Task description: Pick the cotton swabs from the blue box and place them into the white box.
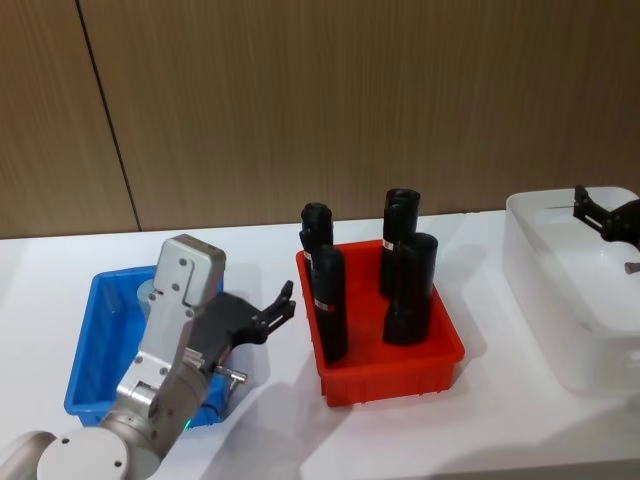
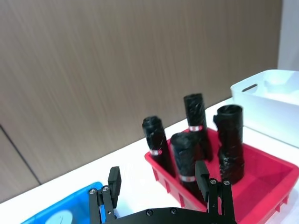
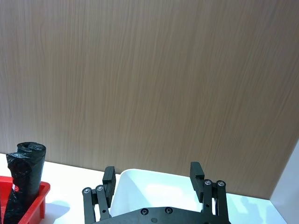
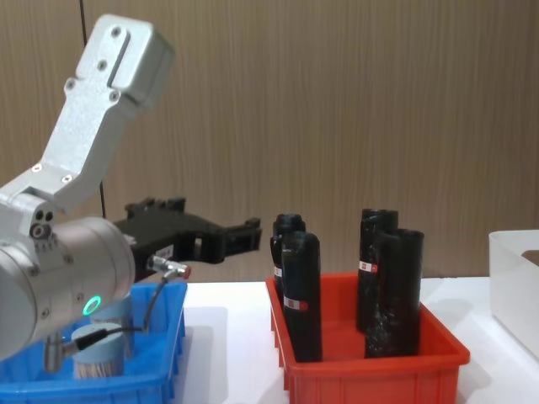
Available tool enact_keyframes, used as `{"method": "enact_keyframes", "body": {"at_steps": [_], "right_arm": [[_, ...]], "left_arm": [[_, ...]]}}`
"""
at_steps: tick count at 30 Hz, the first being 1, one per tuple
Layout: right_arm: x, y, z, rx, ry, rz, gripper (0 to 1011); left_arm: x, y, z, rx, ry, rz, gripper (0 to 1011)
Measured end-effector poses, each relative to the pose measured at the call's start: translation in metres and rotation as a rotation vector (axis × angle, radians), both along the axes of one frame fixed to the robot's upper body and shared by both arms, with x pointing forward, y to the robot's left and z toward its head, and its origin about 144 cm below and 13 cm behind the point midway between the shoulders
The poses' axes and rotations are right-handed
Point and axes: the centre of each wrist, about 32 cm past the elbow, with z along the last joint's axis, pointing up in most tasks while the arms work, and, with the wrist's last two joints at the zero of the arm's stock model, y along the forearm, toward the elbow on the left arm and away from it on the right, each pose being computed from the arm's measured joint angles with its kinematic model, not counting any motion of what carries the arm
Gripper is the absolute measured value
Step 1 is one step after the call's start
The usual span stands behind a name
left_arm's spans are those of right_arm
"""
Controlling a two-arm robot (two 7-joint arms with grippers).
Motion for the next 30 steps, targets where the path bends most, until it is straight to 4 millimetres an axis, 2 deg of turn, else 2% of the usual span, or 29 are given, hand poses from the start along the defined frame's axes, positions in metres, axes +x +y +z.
{"method": "enact_keyframes", "body": {"at_steps": [14, 30], "right_arm": [[0.000, 0.000, 0.000, 0.000, 0.000, 0.000, 1002], [0.000, 0.000, 0.000, 0.000, 0.000, 0.000, 1002]], "left_arm": [[0.003, 0.012, -0.006, -0.063, 0.138, 0.142, 1004], [0.004, 0.038, -0.018, -0.102, 0.278, 0.317, 1004]]}}
